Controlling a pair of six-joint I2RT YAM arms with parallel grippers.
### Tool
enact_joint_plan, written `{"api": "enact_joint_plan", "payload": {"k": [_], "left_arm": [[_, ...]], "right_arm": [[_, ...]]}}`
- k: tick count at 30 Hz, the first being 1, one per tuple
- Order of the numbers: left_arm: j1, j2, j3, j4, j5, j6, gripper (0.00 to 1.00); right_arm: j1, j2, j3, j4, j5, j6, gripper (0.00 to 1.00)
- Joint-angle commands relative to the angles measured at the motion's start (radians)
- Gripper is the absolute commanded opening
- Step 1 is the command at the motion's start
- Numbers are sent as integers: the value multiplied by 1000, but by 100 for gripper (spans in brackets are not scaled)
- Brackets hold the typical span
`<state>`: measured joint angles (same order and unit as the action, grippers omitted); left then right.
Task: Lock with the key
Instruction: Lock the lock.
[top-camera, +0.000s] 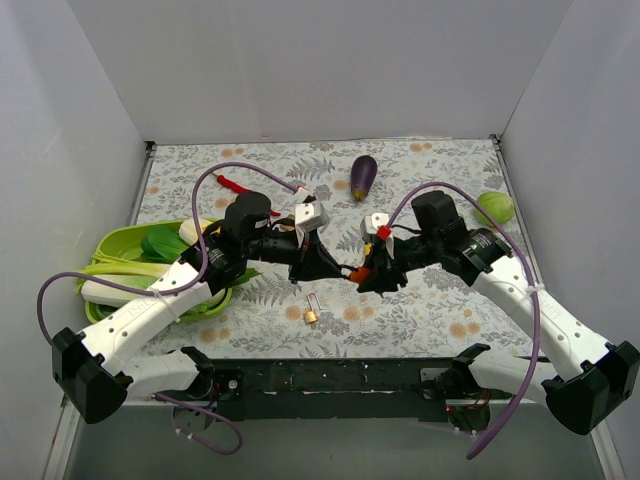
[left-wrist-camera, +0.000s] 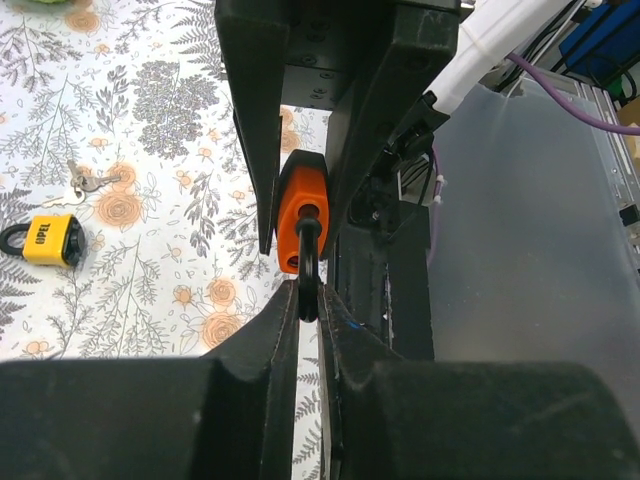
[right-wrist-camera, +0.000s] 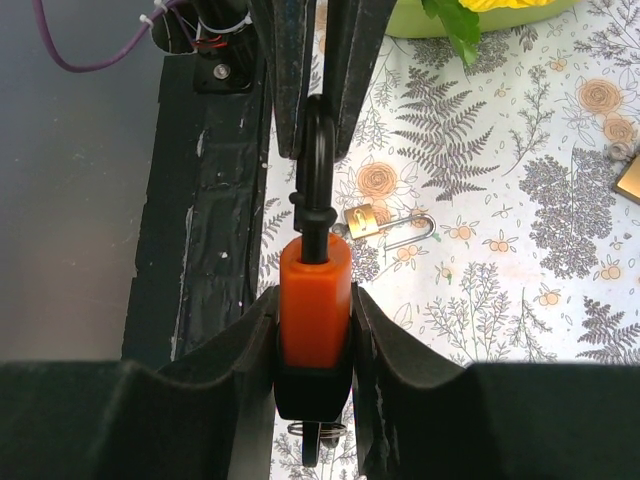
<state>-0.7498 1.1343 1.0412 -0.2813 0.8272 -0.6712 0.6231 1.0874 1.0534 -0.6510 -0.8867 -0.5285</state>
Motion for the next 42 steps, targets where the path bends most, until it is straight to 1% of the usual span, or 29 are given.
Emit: {"api": "enact_joint_plan", "payload": {"k": [1, 6, 11, 16, 18, 23, 28, 32, 36, 42], "left_arm": [[-6, -4, 23, 21, 4, -16, 0], [-16, 4, 16, 53, -10, -28, 0], [-33, 8, 3, 64, -33, 8, 0], [-46, 8, -10, 71, -36, 16, 0], [-49, 12, -15, 79, -31, 2, 0], [-79, 28, -43, 117, -22, -50, 0], [-117, 47, -98, 169, -22, -85, 0], [-141, 74, -104, 217, -14, -117, 0], [-172, 78, -138, 223, -10, -137, 0], [-181, 59, -181, 223, 0, -183, 0]], "right_arm": [[0, -9, 59, 36, -14, 1, 1], [3, 3, 79, -4, -58, -27, 1], [12, 29, 92, -55, -118, -30, 1], [17, 39, 109, -61, -130, -24, 1], [18, 42, 111, -43, -130, -4, 1], [17, 42, 115, 63, -132, 77, 1], [27, 63, 134, 108, -139, 102, 1], [41, 75, 126, 148, -139, 122, 1], [46, 81, 129, 169, -132, 128, 1], [44, 85, 148, 182, -120, 131, 1]]}}
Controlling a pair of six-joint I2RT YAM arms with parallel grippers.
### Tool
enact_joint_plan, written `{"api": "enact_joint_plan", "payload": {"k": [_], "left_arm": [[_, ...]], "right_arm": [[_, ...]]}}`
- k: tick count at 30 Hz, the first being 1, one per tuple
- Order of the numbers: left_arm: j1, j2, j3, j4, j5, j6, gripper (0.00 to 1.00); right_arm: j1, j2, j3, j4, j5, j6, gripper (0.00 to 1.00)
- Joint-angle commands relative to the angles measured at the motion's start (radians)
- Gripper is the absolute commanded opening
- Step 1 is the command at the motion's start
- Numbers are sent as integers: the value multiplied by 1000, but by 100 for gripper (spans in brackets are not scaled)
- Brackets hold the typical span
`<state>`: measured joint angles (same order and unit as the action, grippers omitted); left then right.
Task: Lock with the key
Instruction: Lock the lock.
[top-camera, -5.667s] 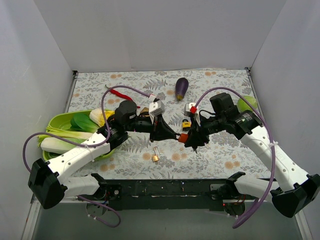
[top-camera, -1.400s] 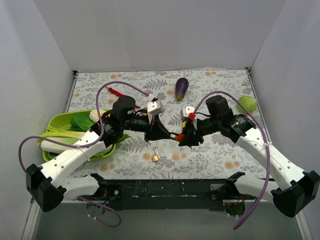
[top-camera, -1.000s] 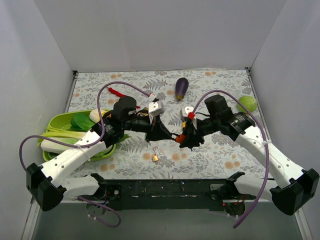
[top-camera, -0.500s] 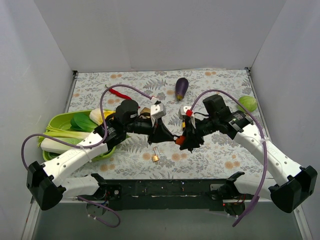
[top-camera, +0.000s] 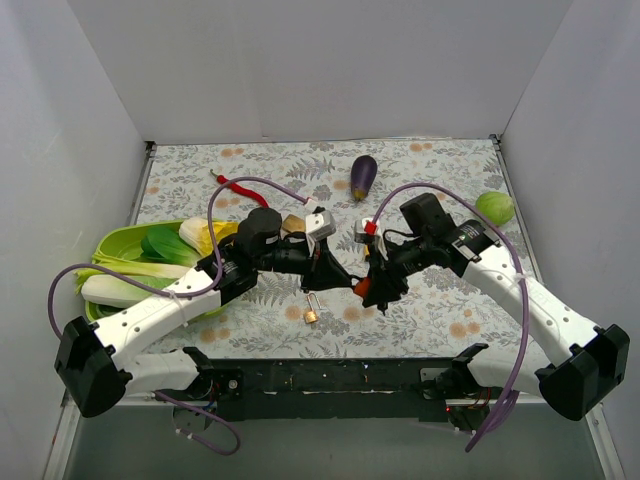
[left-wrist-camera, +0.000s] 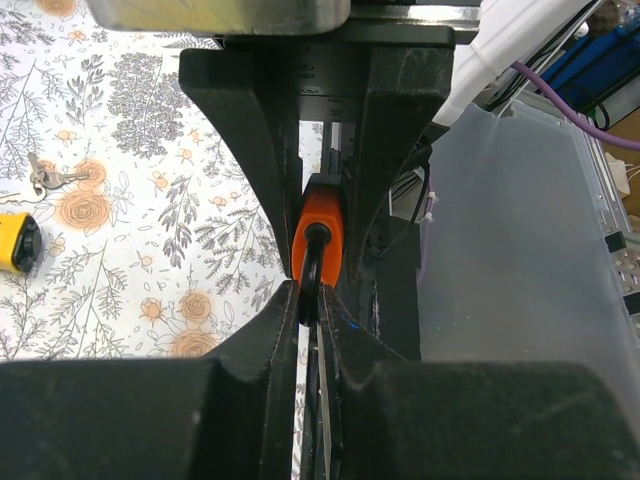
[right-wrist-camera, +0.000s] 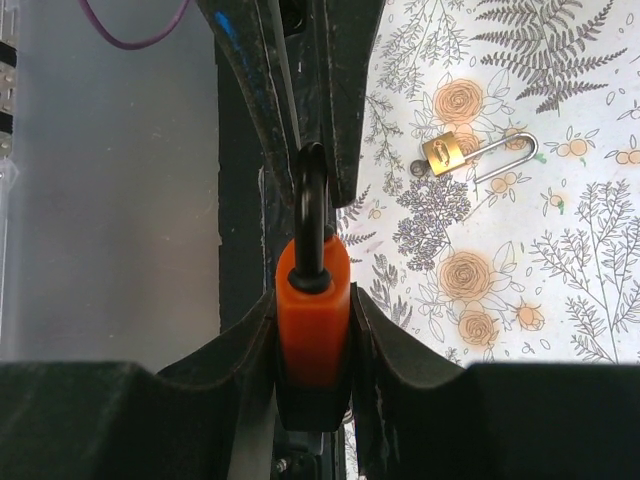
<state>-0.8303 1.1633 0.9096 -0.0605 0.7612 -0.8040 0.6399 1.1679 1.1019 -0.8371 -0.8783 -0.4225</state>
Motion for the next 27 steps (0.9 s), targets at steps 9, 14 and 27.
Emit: {"api": "enact_joint_plan", "payload": {"k": [9, 14, 27], "left_arm": [[-142, 58, -60, 24, 64, -55, 0], [-164, 81, -57, 36, 69, -58, 0], [-207, 89, -54, 24, 46, -54, 0]], "right_arm": [[33, 39, 136, 417, -156, 51, 1], [38, 50, 144, 454, -157, 62, 1], [38, 81, 202, 535, -168, 120, 1]]}}
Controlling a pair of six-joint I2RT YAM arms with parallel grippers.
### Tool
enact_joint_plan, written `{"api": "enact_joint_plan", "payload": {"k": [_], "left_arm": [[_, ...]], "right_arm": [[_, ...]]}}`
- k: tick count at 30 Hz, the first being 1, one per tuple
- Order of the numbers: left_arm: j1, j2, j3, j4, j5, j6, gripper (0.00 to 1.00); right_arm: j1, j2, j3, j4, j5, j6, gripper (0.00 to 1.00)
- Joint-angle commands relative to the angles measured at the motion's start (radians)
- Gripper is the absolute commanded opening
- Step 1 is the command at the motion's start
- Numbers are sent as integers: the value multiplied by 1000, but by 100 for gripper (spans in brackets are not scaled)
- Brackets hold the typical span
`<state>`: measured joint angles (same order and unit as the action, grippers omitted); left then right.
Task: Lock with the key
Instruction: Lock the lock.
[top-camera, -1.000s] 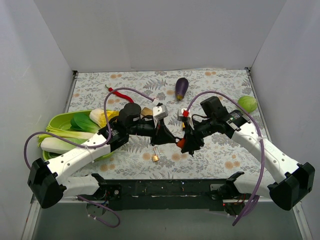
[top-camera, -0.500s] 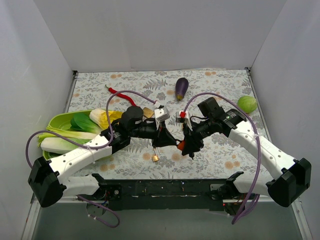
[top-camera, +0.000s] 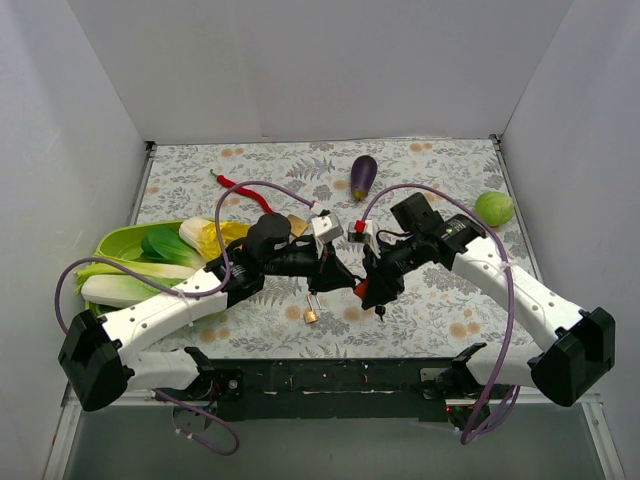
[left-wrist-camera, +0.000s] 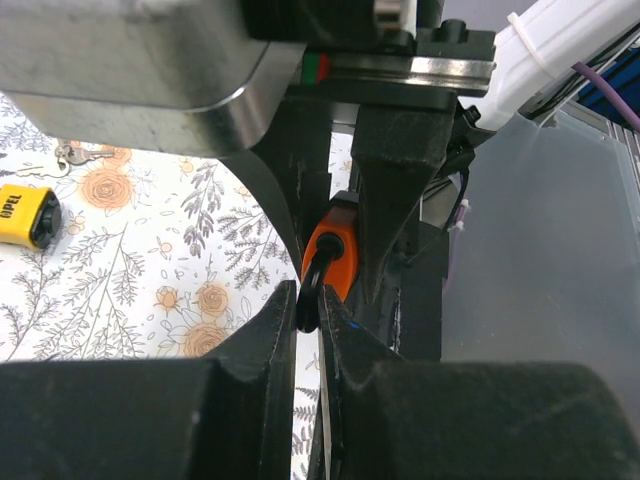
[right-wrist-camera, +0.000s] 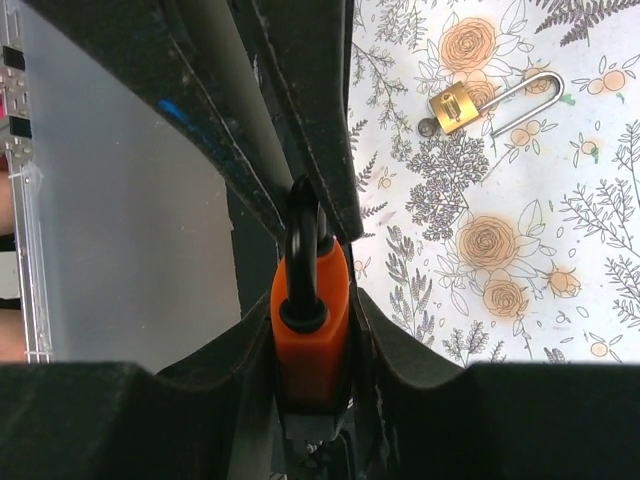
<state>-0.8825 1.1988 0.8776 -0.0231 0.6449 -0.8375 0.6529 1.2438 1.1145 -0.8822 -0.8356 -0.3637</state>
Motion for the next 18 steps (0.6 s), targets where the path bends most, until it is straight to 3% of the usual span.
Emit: {"api": "enact_joint_plan", "payload": {"k": [1, 10, 11, 14, 18], "left_arm": [[-151, 45, -22, -17, 156, -18, 0], [57, -94, -3, -29, 208, -51, 0], [74, -97, 18, -41, 217, -54, 0], [122, -108, 44, -43, 239, -55, 0], [174, -111, 70, -38, 252, -69, 0]], "right_arm": [[25, 2, 189, 556, -211, 25, 1], [-2, -95, 81, 336, -131, -72, 1], [-6, -96, 79, 303, -123, -78, 7], [-16, -89, 88, 241, -76, -69, 53], [-96, -81, 114, 165, -69, -76, 69]]}}
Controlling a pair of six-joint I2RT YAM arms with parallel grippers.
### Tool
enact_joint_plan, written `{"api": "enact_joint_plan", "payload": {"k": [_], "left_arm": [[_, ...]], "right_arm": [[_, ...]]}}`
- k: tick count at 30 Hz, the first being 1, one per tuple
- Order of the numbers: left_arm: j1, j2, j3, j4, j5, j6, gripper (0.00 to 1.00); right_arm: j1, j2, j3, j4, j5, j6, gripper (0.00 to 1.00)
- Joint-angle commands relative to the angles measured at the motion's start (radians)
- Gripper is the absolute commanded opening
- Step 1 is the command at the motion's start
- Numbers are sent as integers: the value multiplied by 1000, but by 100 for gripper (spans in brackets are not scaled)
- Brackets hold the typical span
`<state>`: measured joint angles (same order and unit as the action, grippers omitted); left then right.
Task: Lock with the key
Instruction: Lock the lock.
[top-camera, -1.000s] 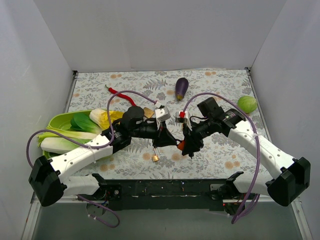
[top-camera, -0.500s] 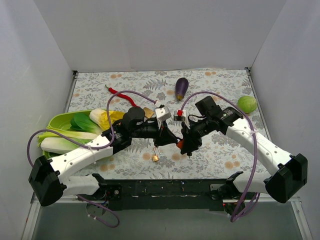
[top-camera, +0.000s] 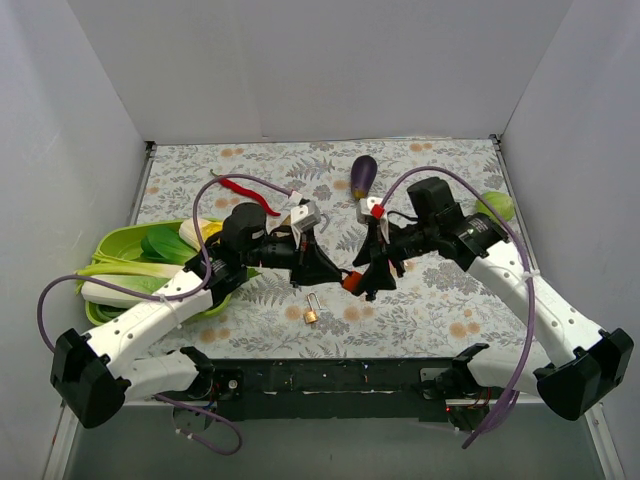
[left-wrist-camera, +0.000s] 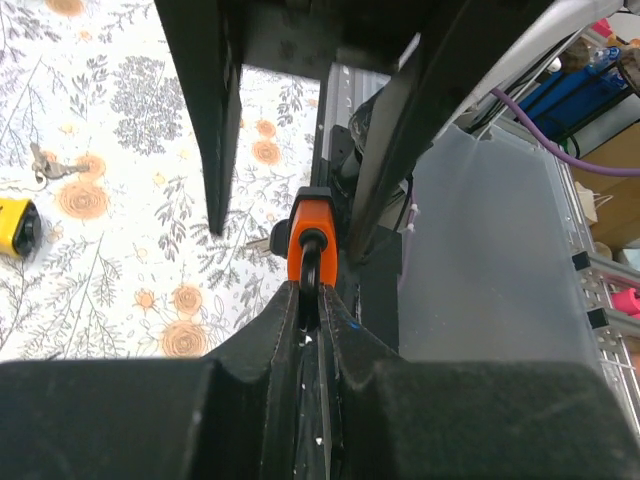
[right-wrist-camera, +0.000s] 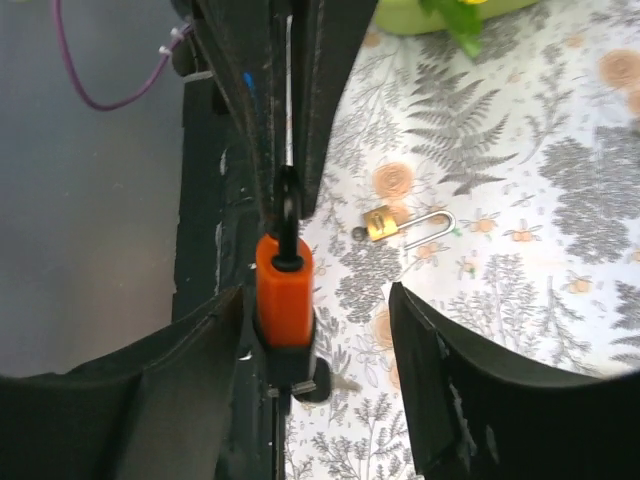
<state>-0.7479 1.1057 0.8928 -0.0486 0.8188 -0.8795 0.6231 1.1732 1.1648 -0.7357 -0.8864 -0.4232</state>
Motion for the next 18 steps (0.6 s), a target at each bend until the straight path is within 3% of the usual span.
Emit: {"api": "enact_joint_plan", "payload": {"k": [1, 7, 18], "left_arm": [[50, -15, 58, -11, 98, -30, 0], [88, -12, 74, -13, 112, -58, 0], [97, 25, 95, 15, 114, -78, 0]], "right_arm": [[-83, -12, 76, -2, -25, -32, 70], [-163, -12, 95, -154, -63, -118, 66], [-161, -20, 13, -123, -141, -74, 63]]}}
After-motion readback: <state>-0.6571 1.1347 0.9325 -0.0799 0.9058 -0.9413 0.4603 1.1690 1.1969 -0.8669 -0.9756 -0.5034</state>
